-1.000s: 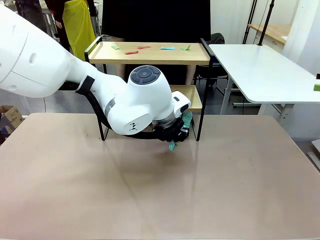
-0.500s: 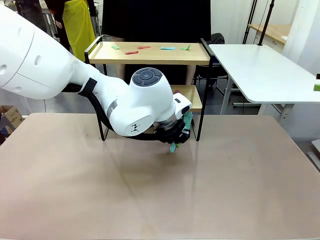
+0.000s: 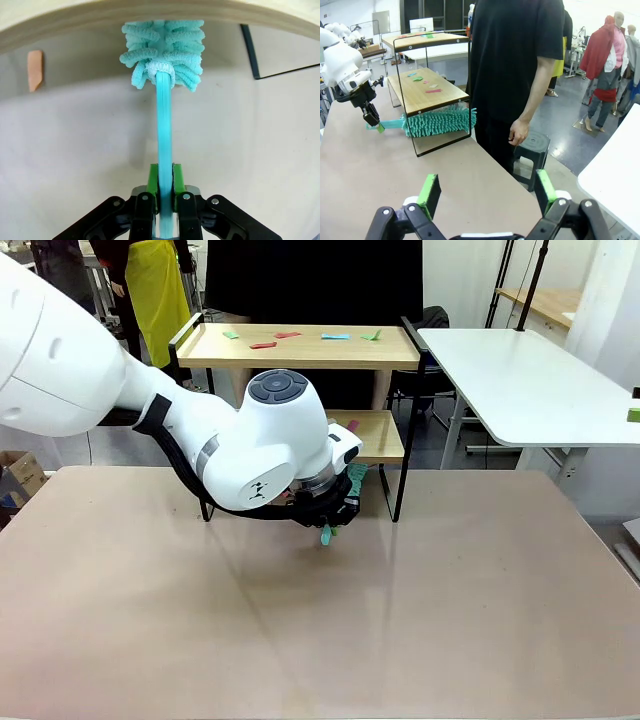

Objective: Clean the shelf.
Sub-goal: Clean the specific section of the Shelf indicated by the human with the Duster.

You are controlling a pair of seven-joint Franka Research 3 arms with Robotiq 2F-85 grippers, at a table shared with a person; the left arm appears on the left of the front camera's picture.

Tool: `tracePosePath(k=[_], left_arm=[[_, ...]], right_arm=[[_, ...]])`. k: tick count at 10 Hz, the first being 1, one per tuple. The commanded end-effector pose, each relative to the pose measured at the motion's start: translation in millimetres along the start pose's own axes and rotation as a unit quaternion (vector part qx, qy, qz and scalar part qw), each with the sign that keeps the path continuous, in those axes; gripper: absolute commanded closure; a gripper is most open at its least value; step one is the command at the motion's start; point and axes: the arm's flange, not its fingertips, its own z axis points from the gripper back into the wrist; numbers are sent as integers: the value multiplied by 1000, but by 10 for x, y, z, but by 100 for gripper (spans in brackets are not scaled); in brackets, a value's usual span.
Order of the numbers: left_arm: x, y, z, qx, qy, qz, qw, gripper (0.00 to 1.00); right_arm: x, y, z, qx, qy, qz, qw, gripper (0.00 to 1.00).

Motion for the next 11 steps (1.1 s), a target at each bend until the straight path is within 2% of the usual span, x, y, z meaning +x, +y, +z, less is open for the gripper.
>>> tracePosePath(k=[1, 7, 9, 11], left_arm=[[-118, 188, 63, 27, 18, 2, 999, 87], [-284, 949, 229, 147, 52, -19, 988, 87], [-333, 1281, 277, 211, 73, -21, 975, 87], [-426, 1435, 406, 272, 56, -13, 961, 87]], right_arm=[[31, 3, -5, 0, -2, 3, 1000, 0], [31, 3, -5, 0, -2, 3, 1000, 0], [31, 3, -5, 0, -2, 3, 1000, 0], [31, 3, -5, 0, -2, 3, 1000, 0]])
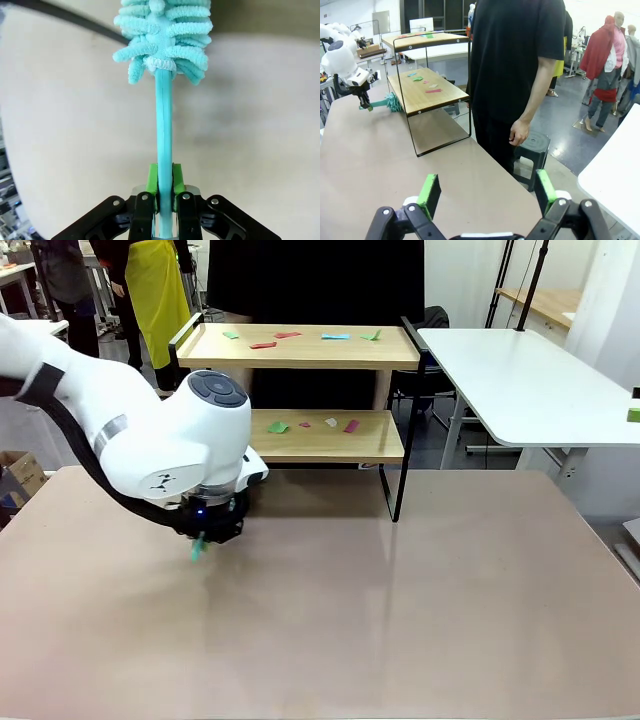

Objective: Clean the shelf.
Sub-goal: Clean the specific section of the Shelf indicated by the human with the Duster.

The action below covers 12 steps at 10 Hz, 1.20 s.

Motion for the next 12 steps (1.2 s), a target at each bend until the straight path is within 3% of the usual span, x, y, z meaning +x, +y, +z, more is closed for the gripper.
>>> tracePosePath(k=[1, 3, 4, 5, 9, 10, 12], left_arm=[[-202, -1, 172, 72, -22, 19, 997, 87], [-312, -104, 327, 95, -34, 12, 995, 87], [-340, -182, 434, 75, -70, 18, 995, 87], [-206, -94, 291, 57, -27, -8, 998, 87], [-250, -159, 312, 62, -33, -7, 998, 87], [-261, -136, 382, -4, -98, -26, 995, 87], [-391, -10, 410, -57, -149, -48, 986, 87]], right_arm=[[31, 3, -3, 0, -2, 3, 1000, 0], [31, 3, -3, 0, -2, 3, 1000, 0], [31, 3, -3, 0, -2, 3, 1000, 0], [31, 3, -3, 0, -2, 3, 1000, 0], [31, 3, -3, 0, -2, 3, 1000, 0], [31, 3, -3, 0, -2, 3, 1000, 0], [31, 3, -3, 0, -2, 3, 1000, 0]])
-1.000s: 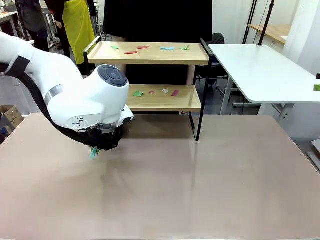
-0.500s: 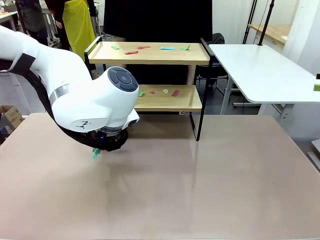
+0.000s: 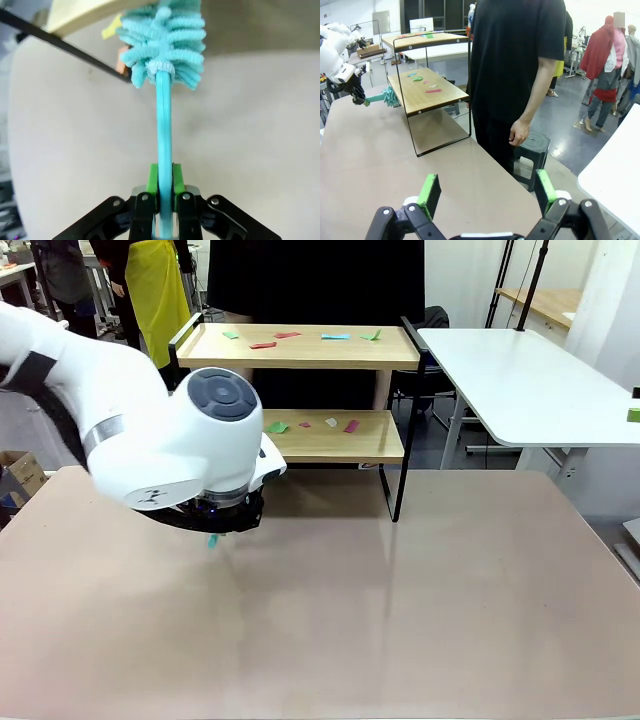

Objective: Clean the shelf.
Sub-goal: Clean the specific section of the Shelf indicated by the human with the Duster.

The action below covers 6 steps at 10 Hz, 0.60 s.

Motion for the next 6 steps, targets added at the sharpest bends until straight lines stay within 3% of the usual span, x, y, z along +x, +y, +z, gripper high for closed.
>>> tracePosePath(k=[1, 3, 6], left_arm=[[-237, 277, -72, -32, -42, -35, 998, 87], [-404, 455, -59, -80, -46, -76, 993, 87], [-503, 851, 7, -191, -57, -179, 963, 87]], right_arm=[[30, 3, -3, 0, -2, 3, 1000, 0], [30, 3, -3, 0, -2, 3, 1000, 0], [30, 3, -3, 0, -2, 3, 1000, 0]])
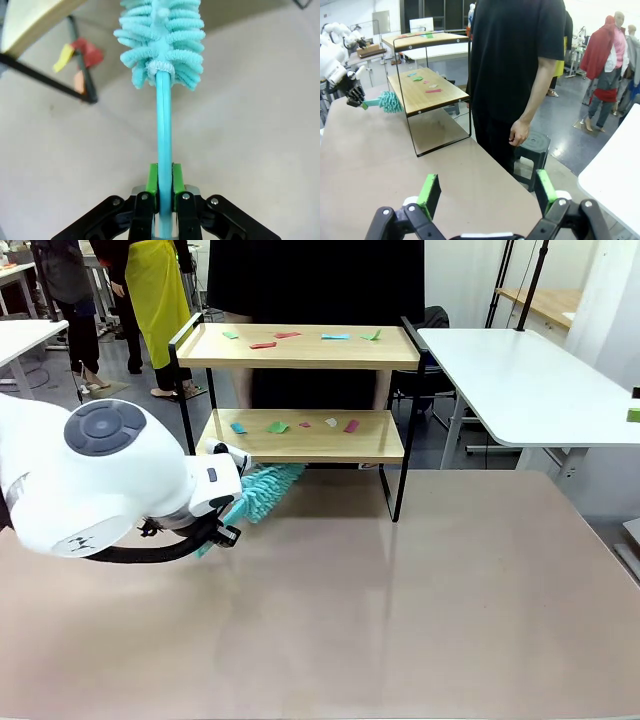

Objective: Clean the shelf.
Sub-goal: Clean the specific section of the Shelf indicated by the human with the Duster.

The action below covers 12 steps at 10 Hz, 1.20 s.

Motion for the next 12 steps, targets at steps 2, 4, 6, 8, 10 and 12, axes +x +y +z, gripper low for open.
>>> tracePosePath(k=[2, 4, 6, 8, 10, 12], left_arm=[[-236, 461, 443, -149, 24, -136, 979, 87], [-236, 673, 524, -203, 39, -202, 957, 87], [-225, 880, 798, -209, 28, -218, 953, 87], [-257, 1086, 980, -223, 50, -230, 946, 87], [-335, 1267, 1253, -279, 63, -255, 924, 87], [-345, 1506, 1862, -271, 124, -268, 916, 87]], right_arm=[[31, 2, -1, -1, -2, 3, 1000, 0], [31, 2, -1, -1, -2, 3, 1000, 0], [31, 2, -1, -1, -2, 3, 1000, 0], [31, 2, -1, -1, -2, 3, 1000, 0], [31, 2, -1, -1, -2, 3, 1000, 0], [31, 2, -1, -1, -2, 3, 1000, 0]])
